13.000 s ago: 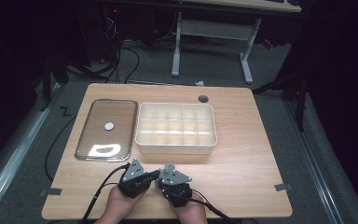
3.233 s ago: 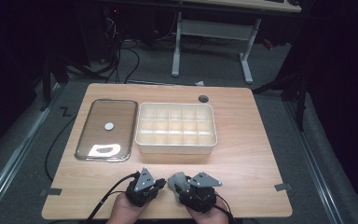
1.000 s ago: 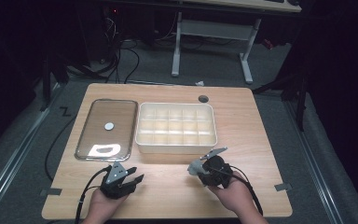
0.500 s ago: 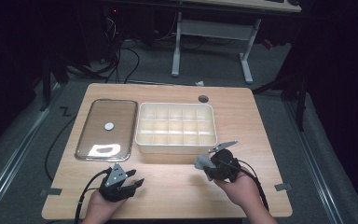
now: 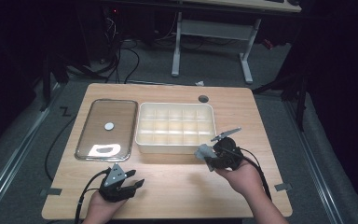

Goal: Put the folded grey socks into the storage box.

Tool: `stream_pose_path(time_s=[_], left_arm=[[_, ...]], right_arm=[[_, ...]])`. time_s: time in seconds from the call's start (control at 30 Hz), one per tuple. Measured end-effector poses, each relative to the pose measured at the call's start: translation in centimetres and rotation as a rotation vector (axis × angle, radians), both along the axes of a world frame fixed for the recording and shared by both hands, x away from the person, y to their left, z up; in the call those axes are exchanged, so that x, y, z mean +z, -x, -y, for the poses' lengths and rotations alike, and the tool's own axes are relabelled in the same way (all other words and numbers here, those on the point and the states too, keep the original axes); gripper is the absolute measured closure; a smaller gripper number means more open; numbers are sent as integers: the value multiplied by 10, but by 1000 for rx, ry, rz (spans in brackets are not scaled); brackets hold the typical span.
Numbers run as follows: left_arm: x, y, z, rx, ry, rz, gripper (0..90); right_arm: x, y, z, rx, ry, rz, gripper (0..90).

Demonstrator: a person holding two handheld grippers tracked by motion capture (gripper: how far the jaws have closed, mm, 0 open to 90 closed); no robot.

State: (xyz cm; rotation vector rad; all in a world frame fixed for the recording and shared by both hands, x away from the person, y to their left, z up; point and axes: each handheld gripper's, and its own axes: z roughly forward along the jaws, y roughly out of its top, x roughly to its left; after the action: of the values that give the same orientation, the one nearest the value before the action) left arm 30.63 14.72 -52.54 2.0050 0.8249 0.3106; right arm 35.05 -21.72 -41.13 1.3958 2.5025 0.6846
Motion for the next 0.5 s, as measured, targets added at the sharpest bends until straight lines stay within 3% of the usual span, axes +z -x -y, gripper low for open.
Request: stream_pose_path(time_s=[0.13, 0.27, 0.4, 0.5], left_arm=[[0, 1, 1, -10, -20, 9, 487], [0, -1, 1, -9, -6, 9, 487], [-2, -2, 1, -12, -17, 6, 486], [-2, -1, 1, -14, 7, -9, 486]], right_arm=[[15, -9, -2, 11, 3, 13, 683], [24, -24, -4, 5, 42, 14, 688], [26, -46, -4, -17, 68, 15, 690], [21, -65, -4, -39, 75, -24, 689]])
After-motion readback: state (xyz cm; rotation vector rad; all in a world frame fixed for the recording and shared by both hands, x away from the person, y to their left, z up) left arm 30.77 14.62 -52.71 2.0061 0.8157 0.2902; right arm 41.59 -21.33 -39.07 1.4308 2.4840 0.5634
